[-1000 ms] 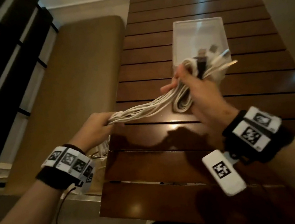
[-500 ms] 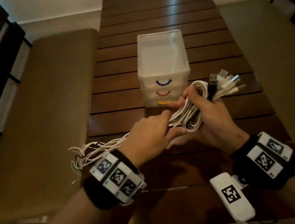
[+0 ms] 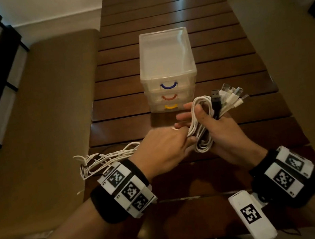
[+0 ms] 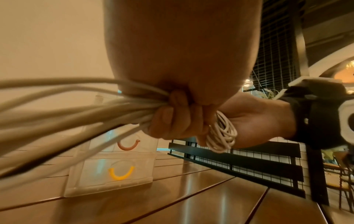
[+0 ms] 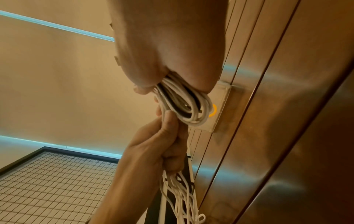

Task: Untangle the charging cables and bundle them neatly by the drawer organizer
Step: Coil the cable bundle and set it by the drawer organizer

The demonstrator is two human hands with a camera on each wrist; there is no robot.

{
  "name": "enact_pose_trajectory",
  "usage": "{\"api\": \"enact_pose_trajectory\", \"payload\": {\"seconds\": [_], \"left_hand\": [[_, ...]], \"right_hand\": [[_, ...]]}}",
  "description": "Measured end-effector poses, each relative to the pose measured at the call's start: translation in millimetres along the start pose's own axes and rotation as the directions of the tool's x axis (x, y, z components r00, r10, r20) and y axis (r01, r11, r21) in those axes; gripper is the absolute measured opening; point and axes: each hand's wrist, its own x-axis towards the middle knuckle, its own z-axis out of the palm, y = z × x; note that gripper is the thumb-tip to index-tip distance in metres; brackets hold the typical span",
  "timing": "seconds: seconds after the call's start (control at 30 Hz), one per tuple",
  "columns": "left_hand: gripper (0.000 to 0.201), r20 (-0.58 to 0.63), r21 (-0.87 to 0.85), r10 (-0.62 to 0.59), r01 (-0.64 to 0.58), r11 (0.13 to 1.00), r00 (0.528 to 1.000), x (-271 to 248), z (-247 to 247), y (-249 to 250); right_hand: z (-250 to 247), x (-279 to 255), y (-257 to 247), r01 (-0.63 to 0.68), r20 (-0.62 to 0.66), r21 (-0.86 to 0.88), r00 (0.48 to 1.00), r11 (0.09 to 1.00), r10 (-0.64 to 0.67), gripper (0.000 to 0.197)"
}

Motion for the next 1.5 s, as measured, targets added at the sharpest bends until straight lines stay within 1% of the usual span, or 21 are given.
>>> {"api": "enact_pose_trajectory", "payload": {"seconds": [0.07,0.13,0.23,0.3,0.43,0.53,0.57,0.6,0.67,0.73,0.8,0.83,0.97,1.1,1.17,1.23,1.33,1.37,1.4,1.47,1.5], "left_hand": [[0.029,0.004,0.011,0.023,-0.023,1.0,1.0,2,-2,2],[0.034,0.025,-0.014,0.016,-0.015,1.0,1.0,5,-2,3],[0.039,0.04,-0.227,-0.021,0.029,0.973,0.999,9,0,-3],[0.046,-0.016,-0.346,-0.045,0.037,0.938,0.999,9,2,-9],[0.059,-0.039,-0.378,-0.142,0.117,0.918,0.989,5,8,-13],[0.06,-0.049,-0.463,-0.122,0.086,0.882,0.991,1,12,-13],[0.055,-0.057,-0.535,-0.119,0.071,0.842,0.991,0,14,-13],[0.048,-0.058,-0.631,-0.126,0.061,0.773,0.99,-1,16,-13],[0.04,-0.052,-0.8,-0.138,0.042,0.598,0.989,-4,21,-13],[0.036,-0.018,-0.903,-0.15,0.048,0.427,0.988,-9,24,-12],[0.025,0.017,-0.943,-0.142,0.063,0.326,0.99,-13,21,-11],[0.022,0.025,-0.944,-0.133,0.068,0.323,0.991,-13,19,-11],[0.023,0.002,-0.912,-0.084,0.037,0.409,0.996,-9,15,-21],[0.032,0.063,-0.931,-0.063,0.081,0.355,0.996,-1,21,-31],[0.028,0.074,-0.94,-0.024,0.077,0.333,0.997,0,25,-35],[0.022,0.09,-0.934,-0.002,0.086,0.347,0.996,2,28,-36],[0.026,0.088,-0.918,-0.015,0.087,0.386,0.996,4,29,-33],[0.027,0.077,-0.889,-0.008,0.073,0.451,0.997,3,29,-34],[0.024,0.075,-0.823,0.017,0.052,0.565,0.997,2,29,-39],[0.015,0.145,-0.602,0.038,0.058,0.796,0.989,-7,29,-57],[0.014,0.193,-0.495,0.006,0.092,0.864,0.981,-15,28,-69]], "right_hand": [[3,0,0,-0.015,-0.039,-0.009,0.999,1.0,0.015,0.024],[4,1,-3,-0.026,-0.067,0.041,0.997,0.999,0.029,0.027],[7,5,-11,0.01,-0.049,0.186,0.999,0.983,-0.001,0.027],[11,6,-16,-0.005,-0.05,0.259,0.999,0.966,0.018,0.036],[21,7,-15,-0.065,-0.02,0.329,0.997,0.942,0.076,0.053],[27,5,-14,-0.059,-0.06,0.397,0.994,0.916,0.091,0.059],[28,4,-14,-0.051,-0.075,0.408,0.993,0.911,0.089,0.057],[29,4,-14,-0.053,-0.088,0.406,0.991,0.912,0.096,0.051],[30,4,-13,-0.074,-0.084,0.398,0.99,0.914,0.116,0.035],[32,4,-12,-0.081,-0.056,0.406,0.992,0.91,0.114,0.038],[34,5,-10,-0.068,0.002,0.398,0.997,0.915,0.074,0.04],[34,6,-8,-0.052,0.022,0.372,0.999,0.927,0.047,0.042],[34,12,-5,0.019,0.03,0.284,0.999,0.959,-0.028,0.034],[38,16,-10,-0.018,-0.006,0.295,1.0,0.955,0.02,0.029],[40,16,-12,-0.005,-0.033,0.308,0.999,0.952,0.016,0.024],[43,17,-12,0.005,-0.042,0.338,0.999,0.941,0.01,0.035],[42,16,-13,0.001,-0.04,0.361,0.999,0.932,0.014,0.047],[41,17,-14,0.0,-0.03,0.369,0.999,0.929,0.012,0.049],[40,17,-15,-0.004,-0.019,0.376,1.0,0.927,0.012,0.05],[38,20,-20,0.001,0.001,0.372,1.0,0.928,-0.001,0.051],[37,21,-21,0.003,0.008,0.365,1.0,0.931,-0.006,0.051]]}}
